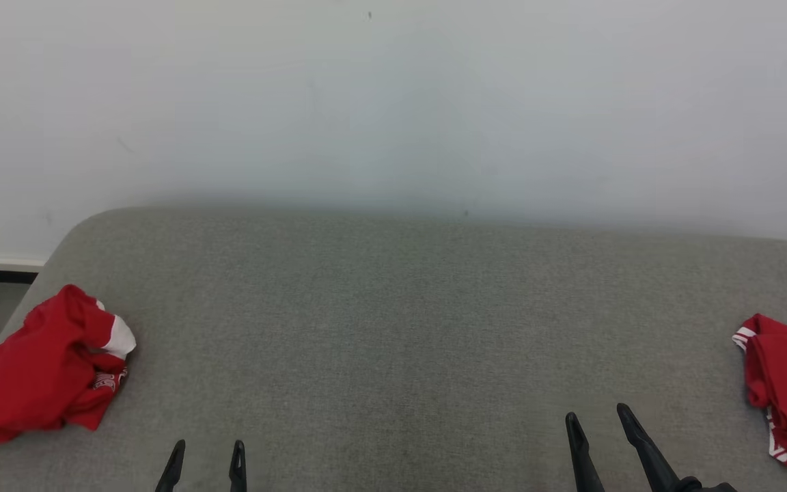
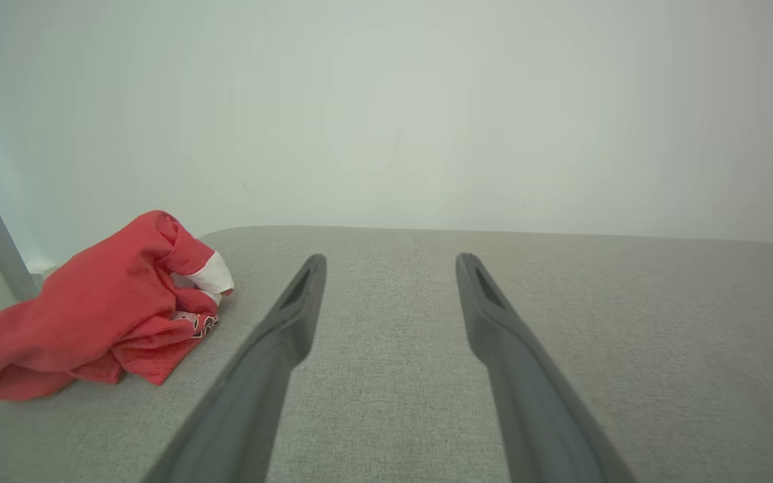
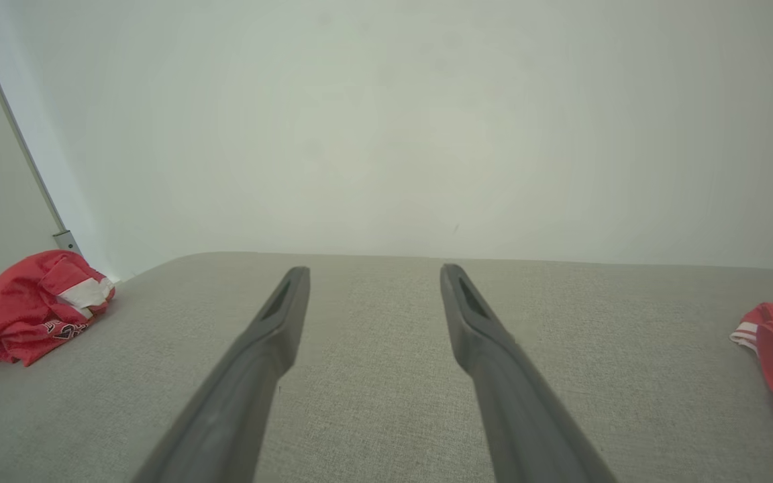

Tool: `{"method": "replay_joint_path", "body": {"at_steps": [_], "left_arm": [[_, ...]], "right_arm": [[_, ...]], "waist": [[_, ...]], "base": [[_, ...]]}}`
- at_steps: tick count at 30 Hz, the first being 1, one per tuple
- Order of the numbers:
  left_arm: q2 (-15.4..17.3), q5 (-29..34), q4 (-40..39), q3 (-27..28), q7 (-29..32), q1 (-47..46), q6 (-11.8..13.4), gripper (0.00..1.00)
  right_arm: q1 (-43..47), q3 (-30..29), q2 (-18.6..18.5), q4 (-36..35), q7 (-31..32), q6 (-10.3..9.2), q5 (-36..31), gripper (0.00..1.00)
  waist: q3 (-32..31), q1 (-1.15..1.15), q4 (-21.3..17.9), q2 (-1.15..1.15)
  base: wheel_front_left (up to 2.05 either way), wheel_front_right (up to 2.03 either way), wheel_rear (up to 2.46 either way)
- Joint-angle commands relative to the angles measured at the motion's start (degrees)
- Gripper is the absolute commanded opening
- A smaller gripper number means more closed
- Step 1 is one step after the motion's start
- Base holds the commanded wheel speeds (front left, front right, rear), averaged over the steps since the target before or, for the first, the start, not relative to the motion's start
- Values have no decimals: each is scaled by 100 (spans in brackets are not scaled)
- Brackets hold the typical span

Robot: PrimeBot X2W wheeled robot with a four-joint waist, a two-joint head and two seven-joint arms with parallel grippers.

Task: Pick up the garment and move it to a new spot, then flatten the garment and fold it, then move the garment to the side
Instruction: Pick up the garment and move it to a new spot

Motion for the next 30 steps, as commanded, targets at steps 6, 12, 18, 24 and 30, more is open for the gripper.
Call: {"method": "replay_joint_path", "body": {"at_steps": [6, 12, 18, 24, 30], "left_arm": [[-9, 45, -79, 29, -21, -80, 45, 100], [-9, 2, -124, 108, -21, -125, 100, 100], [-9, -63, -172, 155, -21, -150, 179, 100], [-9, -129, -170, 143, -21, -139, 225, 100], [-9, -139, -180, 153, -21, -160, 245, 100]], "right_arm": [[-74, 187, -103, 33, -4, -11, 137, 100], [-130, 203, -98, 47, -4, -11, 128, 100], [-190, 221, -64, 58, -5, -11, 129, 100], [-183, 179, -53, 67, -4, -11, 125, 100], [-188, 167, -63, 94, -4, -11, 167, 100]], "waist": [[114, 0, 541, 0], [165, 0, 926, 0], [225, 0, 1256, 0], [241, 0, 1503, 0], [246, 0, 1626, 0]], "base": [[0, 0, 0], [0, 0, 0], [0, 0, 0], [0, 0, 0], [0, 0, 0]]}}
